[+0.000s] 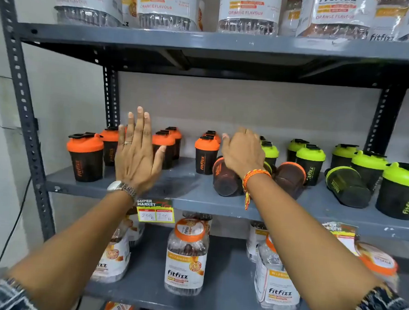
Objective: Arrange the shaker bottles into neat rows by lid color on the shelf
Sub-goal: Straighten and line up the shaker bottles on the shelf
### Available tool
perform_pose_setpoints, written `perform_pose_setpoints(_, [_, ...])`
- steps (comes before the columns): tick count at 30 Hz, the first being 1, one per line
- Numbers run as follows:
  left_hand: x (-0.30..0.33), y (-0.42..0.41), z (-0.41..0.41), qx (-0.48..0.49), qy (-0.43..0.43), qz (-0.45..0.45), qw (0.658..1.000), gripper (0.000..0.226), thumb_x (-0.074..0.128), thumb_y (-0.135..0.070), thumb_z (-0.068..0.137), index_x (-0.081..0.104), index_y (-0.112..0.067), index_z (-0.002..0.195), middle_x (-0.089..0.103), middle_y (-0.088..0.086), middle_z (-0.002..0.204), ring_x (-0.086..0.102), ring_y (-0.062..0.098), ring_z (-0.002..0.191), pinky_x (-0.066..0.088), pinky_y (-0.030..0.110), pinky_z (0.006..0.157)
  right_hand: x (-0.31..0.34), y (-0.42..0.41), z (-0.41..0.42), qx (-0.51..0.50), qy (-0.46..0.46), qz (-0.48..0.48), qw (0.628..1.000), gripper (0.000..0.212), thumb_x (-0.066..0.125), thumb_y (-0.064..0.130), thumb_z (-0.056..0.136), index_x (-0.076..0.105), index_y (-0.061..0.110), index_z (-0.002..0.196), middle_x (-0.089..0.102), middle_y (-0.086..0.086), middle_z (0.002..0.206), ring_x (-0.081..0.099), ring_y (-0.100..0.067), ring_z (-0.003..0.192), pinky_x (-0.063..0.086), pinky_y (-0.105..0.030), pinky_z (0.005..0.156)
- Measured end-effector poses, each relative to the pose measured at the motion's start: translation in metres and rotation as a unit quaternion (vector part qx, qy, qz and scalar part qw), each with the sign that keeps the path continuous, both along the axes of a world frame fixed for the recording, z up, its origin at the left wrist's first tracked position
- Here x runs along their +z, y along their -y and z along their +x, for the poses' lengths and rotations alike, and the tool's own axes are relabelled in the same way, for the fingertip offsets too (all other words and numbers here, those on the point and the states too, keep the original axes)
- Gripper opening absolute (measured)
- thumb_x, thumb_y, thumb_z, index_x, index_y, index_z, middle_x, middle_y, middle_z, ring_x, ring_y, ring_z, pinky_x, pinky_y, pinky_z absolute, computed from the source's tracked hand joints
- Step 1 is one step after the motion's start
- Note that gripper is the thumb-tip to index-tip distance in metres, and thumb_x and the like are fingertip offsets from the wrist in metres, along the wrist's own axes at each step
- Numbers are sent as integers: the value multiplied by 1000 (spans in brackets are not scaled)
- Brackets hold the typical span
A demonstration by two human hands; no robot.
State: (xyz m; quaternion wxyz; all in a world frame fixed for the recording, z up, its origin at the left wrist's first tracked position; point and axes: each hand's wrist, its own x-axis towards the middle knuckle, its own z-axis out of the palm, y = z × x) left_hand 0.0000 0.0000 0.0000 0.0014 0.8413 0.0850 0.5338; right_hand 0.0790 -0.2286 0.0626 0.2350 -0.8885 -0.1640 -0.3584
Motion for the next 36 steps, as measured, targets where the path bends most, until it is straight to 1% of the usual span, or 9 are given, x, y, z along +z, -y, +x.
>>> perform_pose_setpoints(4, [-42, -30, -17, -6, -30, -14, 999, 76, 30, -46, 99, 6, -9, 162, 3, 10, 172, -3, 24, 159, -5, 41, 128, -10, -8, -1, 4, -189, -56, 980, 41, 49, 33, 94, 66, 4, 117, 64, -22, 126, 59, -41, 116, 49, -40, 89])
perform_pose_setpoints(8, [-86, -66, -24, -23, -75, -31, 996, 74, 30, -45, 99, 9, -10, 162, 8, 7, 171, 2, 23, 159, -4, 40, 129, -22, -20, -3, 4, -240, -139, 961, 37, 46, 26, 93, 66, 7, 118, 64, -18, 129, 58, -39, 118, 48, -41, 94])
perform_pose_setpoints(13, [-121, -100, -31, -28, -122, -45, 991, 70, 28, -46, 100, 20, -10, 160, 22, 8, 168, 16, 25, 157, -4, 37, 128, -24, -33, -9, 22, -286, -94, 953, 34, 48, 20, 95, 63, 9, 123, 59, -18, 137, 54, -38, 125, 45, -39, 99])
perform_pose_setpoints(16, [-131, -107, -36, -35, -134, -44, 989, 66, 32, -44, 98, 35, -11, 155, 41, 13, 160, 34, 31, 149, 7, 42, 129, -28, -36, -4, 40, -322, -9, 946, 37, 52, 23, 94, 61, 7, 125, 60, -19, 135, 56, -37, 122, 48, -38, 96])
perform_pose_setpoints(21, [-132, -109, -40, -31, -137, -7, 990, 56, 40, -44, 96, 52, -11, 139, 59, 11, 140, 51, 32, 130, 23, 47, 123, -42, -42, 7, 126, -433, 251, 857, 30, 65, 24, 89, 58, 10, 114, 68, -11, 89, 67, -23, 78, 59, -37, 66])
perform_pose_setpoints(27, [-136, -115, -37, -33, -131, 3, 991, 52, 44, -43, 97, 52, -13, 138, 60, 9, 139, 53, 30, 128, 27, 47, 121, -55, -64, 7, 273, -510, 419, 700, 45, 73, 14, 85, 54, 4, 124, 69, -24, 109, 70, -35, 101, 57, -53, 87])
perform_pose_setpoints(31, [-137, -113, -36, -31, -124, -7, 992, 49, 44, -42, 98, 52, -14, 137, 60, 9, 139, 53, 29, 128, 27, 46, 121, -58, -90, 1, 375, -504, 446, 637, 26, 70, 1, 83, 61, -1, 107, 68, -26, 112, 67, -36, 107, 55, -49, 91])
perform_pose_setpoints(33, [-137, -113, -36, -31, -123, -8, 992, 48, 44, -41, 98, 52, -14, 137, 60, 9, 139, 53, 29, 128, 27, 46, 121, -61, -106, 0, 413, -491, 436, 631, 27, 66, -5, 84, 62, -3, 111, 70, -21, 107, 68, -31, 102, 55, -45, 92])
perform_pose_setpoints(36, [-137, -114, -36, -32, -124, 0, 992, 47, 43, -42, 99, 52, -14, 137, 59, 8, 139, 53, 28, 128, 27, 46, 122, -66, -129, 4, 444, -451, 398, 664, 37, 62, -12, 85, 59, -1, 120, 69, -15, 106, 66, -26, 101, 54, -39, 91])
